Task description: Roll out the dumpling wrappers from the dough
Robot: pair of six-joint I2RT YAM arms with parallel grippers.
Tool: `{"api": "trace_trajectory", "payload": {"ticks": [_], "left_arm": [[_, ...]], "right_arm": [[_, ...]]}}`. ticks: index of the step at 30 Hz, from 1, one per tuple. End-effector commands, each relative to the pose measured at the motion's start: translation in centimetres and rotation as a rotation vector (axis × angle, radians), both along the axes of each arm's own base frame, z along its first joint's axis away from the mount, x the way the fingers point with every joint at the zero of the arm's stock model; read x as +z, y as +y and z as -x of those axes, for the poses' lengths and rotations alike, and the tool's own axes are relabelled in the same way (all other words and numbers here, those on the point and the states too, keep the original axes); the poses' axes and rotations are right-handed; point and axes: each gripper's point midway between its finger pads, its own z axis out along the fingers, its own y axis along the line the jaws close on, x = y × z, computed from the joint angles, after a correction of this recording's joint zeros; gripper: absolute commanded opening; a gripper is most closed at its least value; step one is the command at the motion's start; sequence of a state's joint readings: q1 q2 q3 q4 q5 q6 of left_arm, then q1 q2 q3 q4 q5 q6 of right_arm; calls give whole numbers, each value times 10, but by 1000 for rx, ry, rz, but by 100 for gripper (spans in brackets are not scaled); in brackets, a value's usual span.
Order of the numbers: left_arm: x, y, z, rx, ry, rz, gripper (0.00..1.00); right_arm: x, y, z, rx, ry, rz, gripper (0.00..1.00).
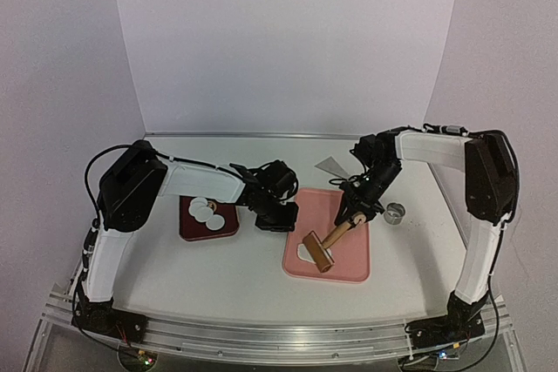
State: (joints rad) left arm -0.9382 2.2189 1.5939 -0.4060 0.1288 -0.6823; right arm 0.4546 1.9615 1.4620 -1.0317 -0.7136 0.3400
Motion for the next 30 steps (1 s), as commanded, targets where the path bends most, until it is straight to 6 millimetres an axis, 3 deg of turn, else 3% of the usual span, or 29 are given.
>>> {"api": "trace_trajectory", "payload": {"ticks": [1,4,9,12,18,24,28,30], "left_arm": [[6,12,3,18,-2,-24,0],[10,9,1,8,-9,-20,0],[5,7,5,4,5,-28,0],[7,7,6,10,7,-27,0],[9,8,4,20,-4,-32,0],[13,13,5,33,-17,-35,0],[16,10,3,13,-34,-26,0],[18,8,1,9,-40,-21,0]], "right_arm": [[-45,-84,-7,8,-50,414,0],[-51,-76,-3,30,-33,412,0],[-72,-46,12,92,-2,403,0],[-70,-37,13,93,-15,392,0],[-65,-51,4,74,-46,427,0],[-49,-99,-15,-32,-59,427,0],[-56,-98,-12,-3,-33,433,0],[-62,-86,-10,36,-33,448,0]]}}
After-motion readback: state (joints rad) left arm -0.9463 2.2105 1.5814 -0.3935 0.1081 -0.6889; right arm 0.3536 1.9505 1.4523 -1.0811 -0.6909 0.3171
